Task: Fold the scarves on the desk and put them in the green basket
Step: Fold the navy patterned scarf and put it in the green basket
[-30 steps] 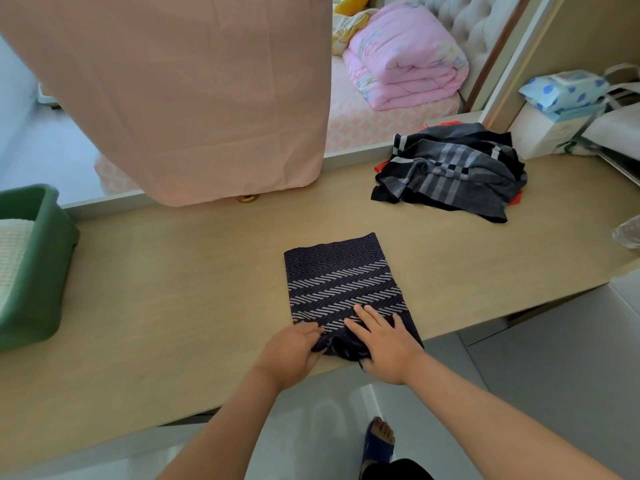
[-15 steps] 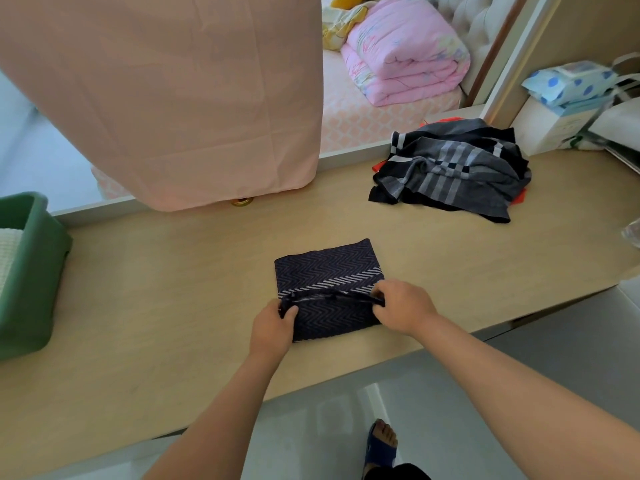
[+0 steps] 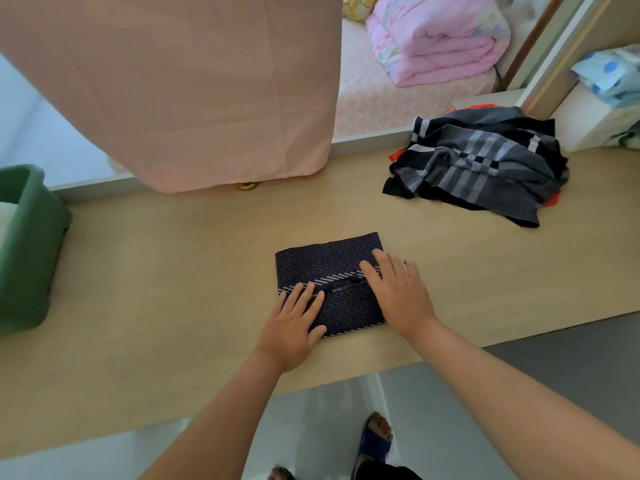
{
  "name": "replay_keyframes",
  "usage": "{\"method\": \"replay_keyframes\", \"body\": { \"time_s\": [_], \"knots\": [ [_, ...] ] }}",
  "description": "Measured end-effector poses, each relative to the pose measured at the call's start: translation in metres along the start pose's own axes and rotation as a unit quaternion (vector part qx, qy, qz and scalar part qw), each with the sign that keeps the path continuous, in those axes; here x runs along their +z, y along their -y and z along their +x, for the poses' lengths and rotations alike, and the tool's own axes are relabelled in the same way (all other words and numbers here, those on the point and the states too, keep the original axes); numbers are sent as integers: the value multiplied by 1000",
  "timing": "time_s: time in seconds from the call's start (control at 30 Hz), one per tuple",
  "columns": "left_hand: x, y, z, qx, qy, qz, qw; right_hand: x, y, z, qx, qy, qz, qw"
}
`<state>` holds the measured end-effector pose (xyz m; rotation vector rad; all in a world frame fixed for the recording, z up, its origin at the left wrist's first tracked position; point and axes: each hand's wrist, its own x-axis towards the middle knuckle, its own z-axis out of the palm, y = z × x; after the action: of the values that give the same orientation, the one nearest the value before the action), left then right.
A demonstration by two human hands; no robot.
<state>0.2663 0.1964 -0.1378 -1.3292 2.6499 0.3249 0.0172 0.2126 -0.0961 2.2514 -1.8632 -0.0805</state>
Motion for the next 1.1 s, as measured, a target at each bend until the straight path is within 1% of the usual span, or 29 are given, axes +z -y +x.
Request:
{"method": "replay_keyframes", "body": {
  "time_s": [0.03, 0.07, 0.1, 0.13, 0.2, 0.27, 0.3, 0.33, 0.4, 0.43, 0.53, 0.6, 0.67, 0.73, 0.8, 0.83, 0.9, 0.97, 1.0, 1.03, 1.07, 1.1],
  "knots": [
    [-3, 0, 1, 0, 16, -5, 1000, 2, 0, -3, -59, -37, -1, 998],
    [-6, 1, 1, -2, 28, -5, 1000, 6, 1, -5, -109, -56, 6, 992],
    [-9, 2, 1, -3, 31, 0, 1000, 11, 1, -7, -141, -50, 31, 988],
    [-11, 4, 0, 1, 21, 6, 1000, 15, 1, -11, -153, -22, 64, 986],
    [-15, 9, -4, 20, -42, 29, 998, 20, -4, -16, -132, 82, 139, 978],
    [-13, 17, -9, 46, -105, 34, 993, 20, -15, -21, -106, 199, 156, 962],
    [-12, 20, -11, 55, -111, 23, 992, 18, -18, -22, -104, 239, 146, 954],
    [-11, 23, -14, 55, -100, 2, 993, 16, -19, -21, -109, 253, 133, 952],
    [-13, 26, -18, 25, -34, -53, 998, 11, -16, -14, -104, 247, 139, 953],
    [-15, 29, -18, 14, -10, -71, 997, 9, -15, -10, -91, 244, 160, 952],
    [-24, 34, -15, 14, -6, -108, 994, 0, -18, 3, -20, 226, 262, 938],
    [-32, 36, -13, -22, -22, -195, 980, -9, -24, 10, 52, 204, 342, 916],
    [-44, 34, -10, -114, -77, -302, 943, -16, -32, 15, 135, 183, 421, 878],
    [-57, 29, -3, -196, -127, -374, 897, -20, -39, 19, 214, 137, 475, 843],
    [-68, 22, 10, -242, -146, -412, 866, -18, -42, 23, 262, 111, 485, 827],
    [-70, 19, 17, -262, -144, -420, 857, -15, -42, 26, 272, 111, 477, 828],
    [-71, 16, 32, -304, -135, -402, 853, -2, -41, 29, 286, 112, 439, 844],
    [-65, 16, 42, -336, -128, -350, 865, 10, -38, 32, 301, 113, 399, 859],
    [-62, 14, 45, -346, -137, -315, 873, 13, -36, 33, 307, 119, 383, 863],
    [-60, 12, 47, -344, -161, -268, 885, 14, -34, 34, 309, 122, 361, 871],
    [-58, 7, 49, -321, -197, -211, 902, 15, -32, 34, 300, 114, 327, 889],
    [-57, 2, 51, -273, -232, -155, 921, 16, -30, 34, 275, 89, 283, 914]
  ]
}}
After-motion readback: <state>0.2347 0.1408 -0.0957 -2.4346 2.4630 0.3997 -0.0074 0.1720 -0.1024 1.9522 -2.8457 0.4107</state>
